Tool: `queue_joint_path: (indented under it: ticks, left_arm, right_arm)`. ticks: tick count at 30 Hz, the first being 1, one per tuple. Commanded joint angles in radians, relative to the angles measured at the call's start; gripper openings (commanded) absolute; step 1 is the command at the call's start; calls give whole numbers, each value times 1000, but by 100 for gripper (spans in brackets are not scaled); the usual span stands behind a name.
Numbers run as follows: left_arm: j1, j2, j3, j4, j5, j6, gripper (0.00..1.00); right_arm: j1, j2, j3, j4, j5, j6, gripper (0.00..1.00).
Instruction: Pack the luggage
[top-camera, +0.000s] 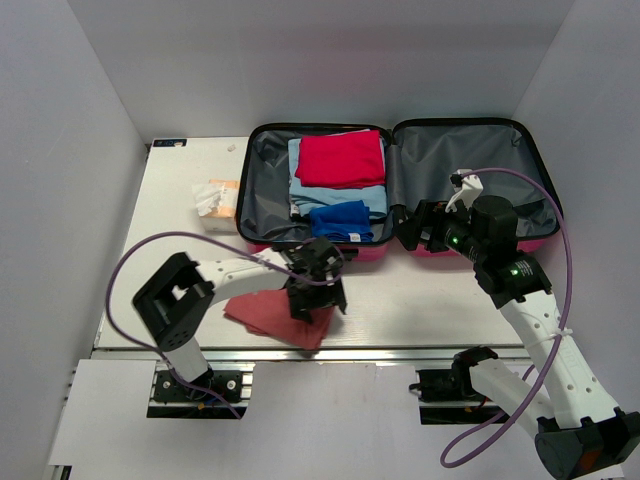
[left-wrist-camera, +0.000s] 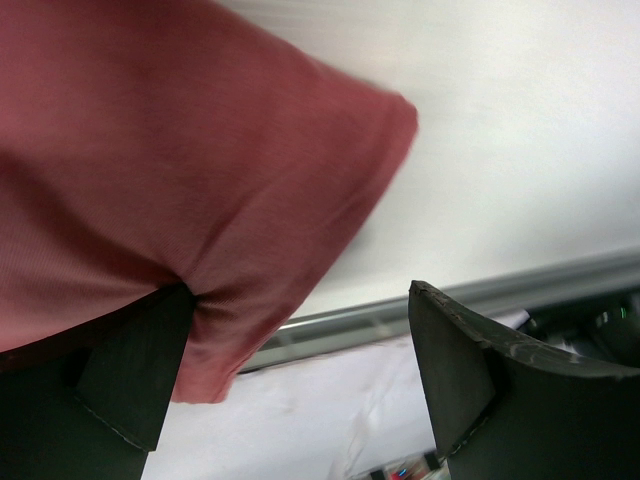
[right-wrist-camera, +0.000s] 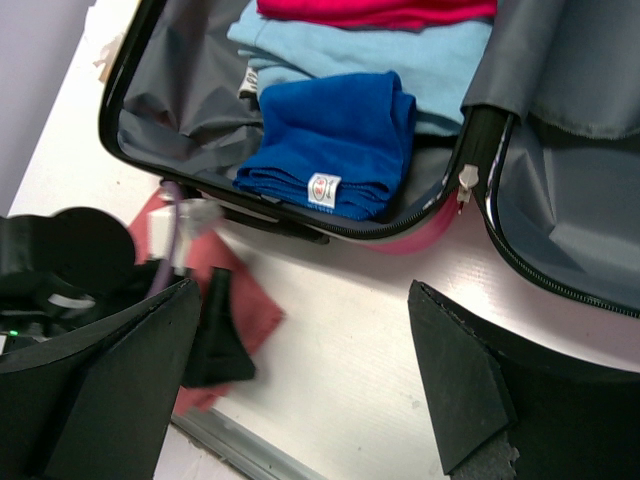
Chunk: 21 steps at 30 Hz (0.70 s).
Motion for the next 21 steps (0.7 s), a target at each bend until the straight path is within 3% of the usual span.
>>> queue_joint_path:
  ticks: [1,7,13,18,21]
  left_arm:
    - [-72,162,92,141,76,81,98]
    - [-112,319,294,213,101,135,98]
    - [-112,308,483,141,66,216,98]
    - [-122,101,425,70,58,324,98]
    - [-132,-84,333,-22,-58,334,98]
  right_arm:
    - [1,-22,4,-31,17,7,89]
    - [1,-51,1,-82,65,10,89]
    - [0,-60,-24,-227,161,132,89]
    - [1,-98,-67,-275,251,212,89]
    - [-2,-92,-45,-315,281,209,89]
